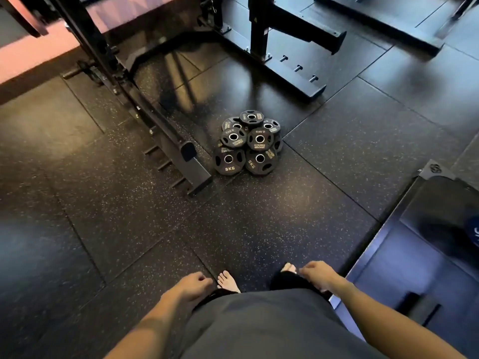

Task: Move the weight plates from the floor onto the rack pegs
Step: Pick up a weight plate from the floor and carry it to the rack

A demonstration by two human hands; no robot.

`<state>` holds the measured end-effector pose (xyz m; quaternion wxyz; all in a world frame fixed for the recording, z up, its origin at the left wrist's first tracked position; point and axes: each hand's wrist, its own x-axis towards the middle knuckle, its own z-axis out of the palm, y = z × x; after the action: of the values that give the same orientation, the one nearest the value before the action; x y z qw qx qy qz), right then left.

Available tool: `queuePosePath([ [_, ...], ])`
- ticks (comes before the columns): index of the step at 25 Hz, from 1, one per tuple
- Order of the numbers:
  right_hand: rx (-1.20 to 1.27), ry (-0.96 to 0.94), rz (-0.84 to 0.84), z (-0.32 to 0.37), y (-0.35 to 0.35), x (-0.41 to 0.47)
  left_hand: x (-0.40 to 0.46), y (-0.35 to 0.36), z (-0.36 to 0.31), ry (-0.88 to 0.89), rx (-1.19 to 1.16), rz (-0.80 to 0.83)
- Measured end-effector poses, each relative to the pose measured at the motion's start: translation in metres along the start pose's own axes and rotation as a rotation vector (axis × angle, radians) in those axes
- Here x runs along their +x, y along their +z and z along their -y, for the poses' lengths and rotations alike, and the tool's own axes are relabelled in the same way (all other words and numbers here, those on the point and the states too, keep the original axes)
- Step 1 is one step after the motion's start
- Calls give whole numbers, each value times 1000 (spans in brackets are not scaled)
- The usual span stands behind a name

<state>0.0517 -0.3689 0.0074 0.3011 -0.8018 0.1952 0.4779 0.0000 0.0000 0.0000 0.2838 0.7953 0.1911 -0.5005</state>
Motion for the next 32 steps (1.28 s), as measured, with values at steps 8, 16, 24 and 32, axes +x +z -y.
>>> queuePosePath([
  [8,56,10,1,41,-59,43,49,-71,-76,10,167,20],
  [16,-13,-67,-10,126,-202,135,90,-165,-222,-4,-34,-129],
  [24,-29,-85,-39,246,-320,218,158,-275,-326,-22,-204,-258],
  [32,132,-27,-80,368,-397,351,315,-399,-415,-66,-187,-220],
])
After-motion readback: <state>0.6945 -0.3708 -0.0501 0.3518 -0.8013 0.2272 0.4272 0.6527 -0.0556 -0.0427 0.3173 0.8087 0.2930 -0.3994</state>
